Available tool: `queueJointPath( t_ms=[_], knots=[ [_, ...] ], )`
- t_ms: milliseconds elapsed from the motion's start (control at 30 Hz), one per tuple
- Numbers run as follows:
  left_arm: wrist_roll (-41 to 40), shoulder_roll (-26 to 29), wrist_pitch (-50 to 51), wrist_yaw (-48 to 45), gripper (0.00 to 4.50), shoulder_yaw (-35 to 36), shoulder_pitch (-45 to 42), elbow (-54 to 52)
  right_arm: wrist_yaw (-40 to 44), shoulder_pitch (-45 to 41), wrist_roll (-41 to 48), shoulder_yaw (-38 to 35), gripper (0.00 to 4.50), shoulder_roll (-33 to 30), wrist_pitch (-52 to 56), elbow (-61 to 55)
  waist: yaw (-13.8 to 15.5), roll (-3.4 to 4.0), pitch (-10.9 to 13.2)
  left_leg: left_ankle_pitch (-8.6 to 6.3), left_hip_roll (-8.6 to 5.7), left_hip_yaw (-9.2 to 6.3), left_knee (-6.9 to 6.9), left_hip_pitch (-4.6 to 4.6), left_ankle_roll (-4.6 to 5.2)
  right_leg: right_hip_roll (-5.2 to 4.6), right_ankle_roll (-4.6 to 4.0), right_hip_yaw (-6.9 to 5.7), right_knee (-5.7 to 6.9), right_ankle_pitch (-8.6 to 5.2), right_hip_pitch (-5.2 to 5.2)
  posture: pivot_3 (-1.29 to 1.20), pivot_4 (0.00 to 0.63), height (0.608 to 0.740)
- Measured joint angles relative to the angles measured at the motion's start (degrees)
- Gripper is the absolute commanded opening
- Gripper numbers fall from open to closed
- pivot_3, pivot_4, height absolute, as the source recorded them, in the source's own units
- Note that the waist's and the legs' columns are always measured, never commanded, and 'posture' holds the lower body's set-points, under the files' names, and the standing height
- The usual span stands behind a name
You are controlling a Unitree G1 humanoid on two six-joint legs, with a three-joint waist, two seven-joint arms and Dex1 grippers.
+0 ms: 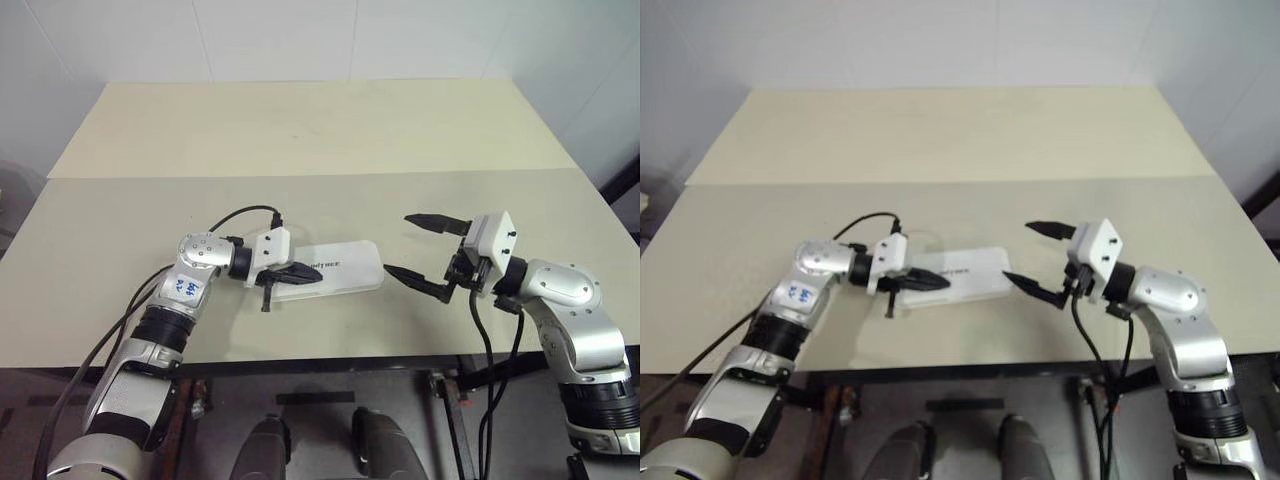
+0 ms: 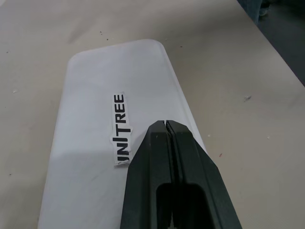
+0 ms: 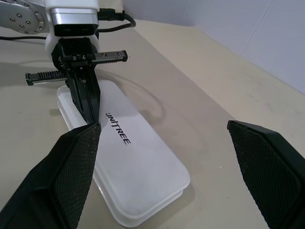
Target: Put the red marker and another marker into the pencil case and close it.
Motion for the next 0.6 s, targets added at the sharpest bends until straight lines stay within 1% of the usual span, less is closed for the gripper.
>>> queueJointPath(
  t_ms=[167, 233, 333, 500, 600],
  knots=[
    [-1.5, -0.2, 2.0, 0.2, 0.02, 1.3, 1.3, -1.3, -0.3, 0.0, 0.7, 0.1, 4.5, 0.4, 0.8, -0.7, -0.1, 0.0, 0.0, 0.02, 0.01, 0.0, -0.01, 0.01, 0.02, 0.0, -0.02, 0.0, 0.01, 0.01, 0.0, 0.0, 0.15, 0.74],
    [-3.4, -0.3, 3.7, 0.1, 0.02, 2.1, 2.0, -2.1, -0.3, 0.0, 1.0, 0.1, 4.5, 0.5, 1.2, -0.7, -0.1, 0.0, 0.0, 0.02, 0.02, -0.01, -0.02, -0.05, 0.02, 0.0, -0.02, 0.0, 0.01, 0.01, -0.06, 0.0, 0.15, 0.74],
    [-8.1, -0.2, 7.5, 0.1, 0.02, 6.1, 3.2, -3.4, 0.0, -0.2, 1.3, 0.4, 4.5, 0.9, 1.1, 0.0, -0.1, -0.01, 0.0, 0.02, 0.03, -0.02, -0.06, -0.14, 0.02, 0.0, -0.02, -0.01, -0.01, 0.0, -0.16, 0.0, 0.15, 0.74],
    [-13.9, 4.1, 9.6, 0.2, 0.02, 14.4, 7.1, -7.9, 1.8, -0.3, 1.2, 0.8, 4.5, 1.9, -1.0, 5.6, -0.2, -0.01, 0.0, 0.0, 0.04, 0.0, -0.13, -0.15, 0.0, -0.01, -0.01, -0.01, -0.08, -0.01, -0.18, 0.0, 0.15, 0.74],
    [-15.9, 6.3, 10.1, 0.2, 0.02, 17.4, 10.4, -10.1, 3.3, -0.2, 1.1, 1.0, 4.5, 2.0, -3.0, 8.7, -0.1, -0.01, 0.0, -0.01, 0.04, 0.0, -0.12, -0.16, 0.0, -0.02, -0.01, -0.01, -0.09, -0.01, -0.17, 0.0, 0.15, 0.74]
  ],
)
